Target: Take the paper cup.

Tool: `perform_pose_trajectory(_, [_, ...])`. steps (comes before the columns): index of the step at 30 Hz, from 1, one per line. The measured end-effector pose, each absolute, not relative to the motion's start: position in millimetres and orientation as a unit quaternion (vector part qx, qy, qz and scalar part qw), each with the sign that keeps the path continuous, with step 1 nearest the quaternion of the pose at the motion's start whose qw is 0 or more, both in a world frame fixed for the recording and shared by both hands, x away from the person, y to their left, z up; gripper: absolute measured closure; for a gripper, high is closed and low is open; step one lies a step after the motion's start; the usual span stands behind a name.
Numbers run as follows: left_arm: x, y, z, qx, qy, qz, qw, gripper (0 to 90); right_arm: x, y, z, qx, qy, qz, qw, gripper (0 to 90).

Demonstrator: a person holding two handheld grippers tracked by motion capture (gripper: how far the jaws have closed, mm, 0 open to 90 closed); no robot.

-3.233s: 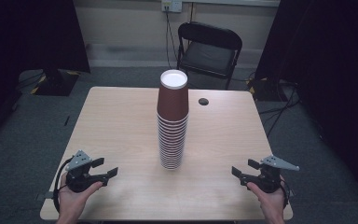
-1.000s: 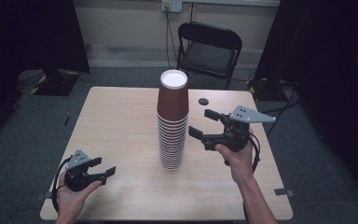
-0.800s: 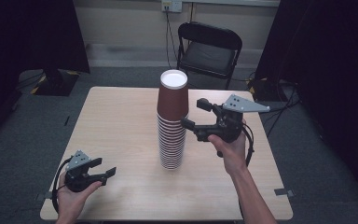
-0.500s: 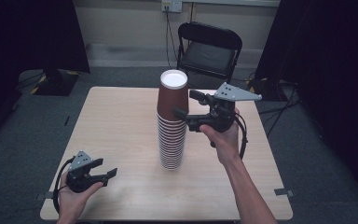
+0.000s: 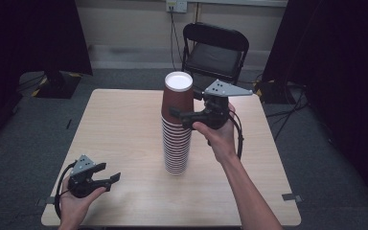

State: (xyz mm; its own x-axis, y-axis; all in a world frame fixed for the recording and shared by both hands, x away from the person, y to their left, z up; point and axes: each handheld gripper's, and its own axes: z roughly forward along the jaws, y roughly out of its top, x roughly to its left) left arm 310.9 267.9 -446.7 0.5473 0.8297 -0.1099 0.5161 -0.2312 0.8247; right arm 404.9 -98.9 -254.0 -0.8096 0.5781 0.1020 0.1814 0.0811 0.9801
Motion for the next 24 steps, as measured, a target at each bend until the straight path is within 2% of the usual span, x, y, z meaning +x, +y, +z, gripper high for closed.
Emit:
perform_pose_trajectory(9, [311,268,-447,0.762,0.444,0.177,0.437,28.6,415,-91,-255,0.271,0.723,0.619,0.145,9.8])
perform_pose_trajectory(24, [310,268,-447,0.760,0.446,0.180,0.438,28.6,417,-82,-260,0.271,0.728,0.609,0.161,10.7])
